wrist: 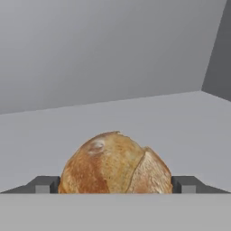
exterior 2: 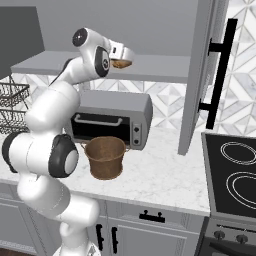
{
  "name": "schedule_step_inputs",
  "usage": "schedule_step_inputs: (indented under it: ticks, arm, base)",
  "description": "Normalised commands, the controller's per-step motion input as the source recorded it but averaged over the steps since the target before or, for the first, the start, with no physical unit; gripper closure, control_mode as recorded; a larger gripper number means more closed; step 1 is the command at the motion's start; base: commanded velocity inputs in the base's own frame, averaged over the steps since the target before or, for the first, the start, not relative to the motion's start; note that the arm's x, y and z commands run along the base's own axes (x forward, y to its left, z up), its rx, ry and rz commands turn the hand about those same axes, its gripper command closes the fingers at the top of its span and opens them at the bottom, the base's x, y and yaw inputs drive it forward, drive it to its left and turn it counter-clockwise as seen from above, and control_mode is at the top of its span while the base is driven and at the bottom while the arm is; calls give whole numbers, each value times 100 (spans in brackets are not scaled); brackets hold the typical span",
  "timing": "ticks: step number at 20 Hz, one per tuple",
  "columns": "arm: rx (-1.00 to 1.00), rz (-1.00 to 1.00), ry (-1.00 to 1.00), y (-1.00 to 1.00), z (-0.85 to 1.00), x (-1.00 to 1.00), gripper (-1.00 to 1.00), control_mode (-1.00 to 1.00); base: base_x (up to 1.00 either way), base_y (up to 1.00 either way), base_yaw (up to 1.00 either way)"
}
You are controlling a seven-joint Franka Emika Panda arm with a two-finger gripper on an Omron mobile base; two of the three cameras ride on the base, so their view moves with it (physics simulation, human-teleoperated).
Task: Open the cabinet, pick up the bread from the cabinet and place it in the basket. Then move the basket to the dining counter.
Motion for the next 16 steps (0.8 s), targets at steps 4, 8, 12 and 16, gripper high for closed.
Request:
schedule_step_inputs:
  ticks: [4,8,12,16]
  arm:
    - [-1,-11,0,32,5,-90,100,-100]
    - [0,-11,0,38,1,-100,100,-100]
    - [2,-8,0,31,0,-100,100,-100]
    - [7,-7,0,25,0,-100,100,-100]
  base:
    - [0,0,0]
    - [0,0,0]
    - [0,0,0]
    - [0,0,0]
